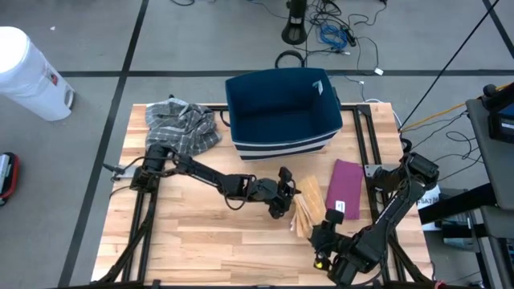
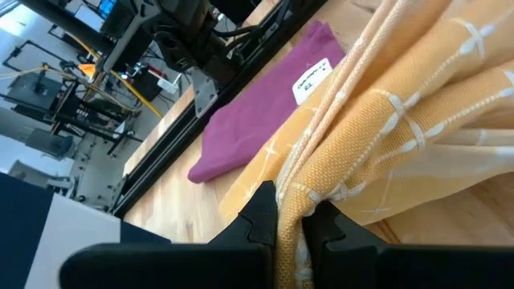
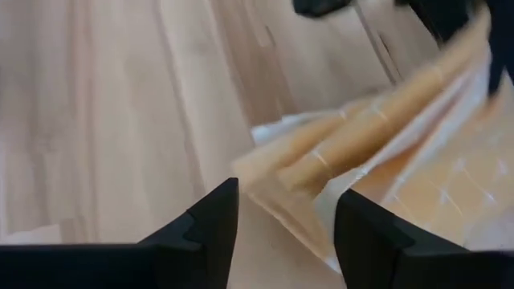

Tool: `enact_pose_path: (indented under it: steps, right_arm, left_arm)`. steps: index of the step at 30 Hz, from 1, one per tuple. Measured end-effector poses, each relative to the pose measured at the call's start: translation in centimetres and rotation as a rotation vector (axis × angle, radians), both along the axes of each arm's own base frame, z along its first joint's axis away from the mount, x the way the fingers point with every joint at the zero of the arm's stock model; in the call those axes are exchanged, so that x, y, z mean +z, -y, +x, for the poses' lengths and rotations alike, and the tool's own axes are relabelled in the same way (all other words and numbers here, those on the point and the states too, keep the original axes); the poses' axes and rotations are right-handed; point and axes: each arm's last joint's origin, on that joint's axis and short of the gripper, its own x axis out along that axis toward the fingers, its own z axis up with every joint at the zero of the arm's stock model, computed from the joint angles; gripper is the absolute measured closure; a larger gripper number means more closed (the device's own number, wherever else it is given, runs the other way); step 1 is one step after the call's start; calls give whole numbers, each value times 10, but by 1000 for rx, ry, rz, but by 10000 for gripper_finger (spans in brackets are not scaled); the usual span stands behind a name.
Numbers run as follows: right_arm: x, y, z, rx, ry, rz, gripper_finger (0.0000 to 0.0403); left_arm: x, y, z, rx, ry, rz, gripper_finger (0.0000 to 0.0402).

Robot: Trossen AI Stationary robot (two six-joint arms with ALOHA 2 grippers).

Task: Fold towel
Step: Fold the yellow towel

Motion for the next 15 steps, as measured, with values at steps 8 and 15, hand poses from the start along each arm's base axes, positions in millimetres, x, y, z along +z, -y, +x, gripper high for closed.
enact_pose_path:
  steps: [8, 15]
  right_arm:
    - [5, -3, 12, 173, 122, -178, 231]
    - [10, 1, 34, 309, 146, -283, 231]
  left_arm:
    - [-1, 1, -1, -13, -12, -10, 385]
    - [-7, 1, -3, -41, -74, -30, 385]
